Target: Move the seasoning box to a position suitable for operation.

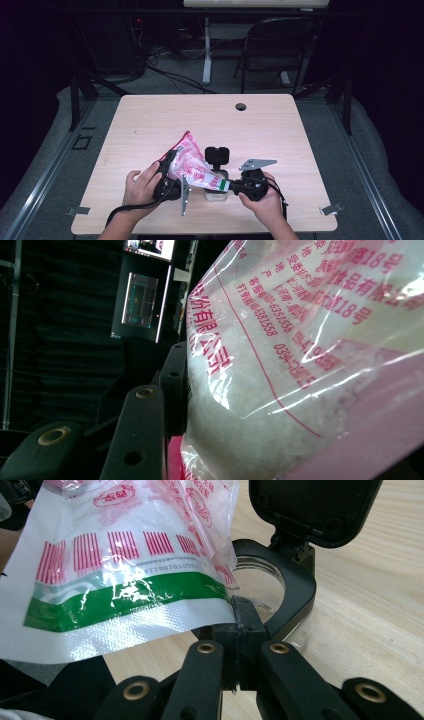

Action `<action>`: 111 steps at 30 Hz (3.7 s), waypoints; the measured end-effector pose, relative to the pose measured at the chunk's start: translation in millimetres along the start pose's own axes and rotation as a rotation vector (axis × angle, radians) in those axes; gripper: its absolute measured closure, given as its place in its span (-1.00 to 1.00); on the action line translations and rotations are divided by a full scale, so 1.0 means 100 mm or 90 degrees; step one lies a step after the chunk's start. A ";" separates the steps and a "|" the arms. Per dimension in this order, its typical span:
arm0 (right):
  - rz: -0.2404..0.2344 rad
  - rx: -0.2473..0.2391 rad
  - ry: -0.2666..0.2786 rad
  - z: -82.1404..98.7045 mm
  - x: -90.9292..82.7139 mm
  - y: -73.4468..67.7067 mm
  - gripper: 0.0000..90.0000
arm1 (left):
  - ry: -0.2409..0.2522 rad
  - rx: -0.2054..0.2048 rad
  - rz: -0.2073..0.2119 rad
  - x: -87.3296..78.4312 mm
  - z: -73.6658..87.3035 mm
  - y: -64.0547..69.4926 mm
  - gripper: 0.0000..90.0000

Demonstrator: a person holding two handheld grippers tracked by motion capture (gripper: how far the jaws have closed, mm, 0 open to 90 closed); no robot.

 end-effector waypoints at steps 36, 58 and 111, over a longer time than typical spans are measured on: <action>0.002 0.010 -0.004 0.03 0.01 0.04 1.00 | 0.007 0.032 -0.015 -0.04 -0.06 -0.04 0.30; 0.007 0.011 0.005 0.02 -0.01 0.07 1.00 | 0.013 0.059 -0.033 -0.08 -0.13 -0.10 0.30; 0.024 0.029 0.013 0.05 -0.02 0.16 1.00 | 0.035 0.083 -0.042 -0.11 -0.21 -0.15 0.34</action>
Point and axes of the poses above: each handheld gripper's, and its own axes: x roughly forward along the jaws, z roughly out of its underside, y roughly to its right, the point moved 10 cm from there along x, roughly forward along the jaws, and after that the axes turned 8 degrees about -x, right-handed, at the moved point
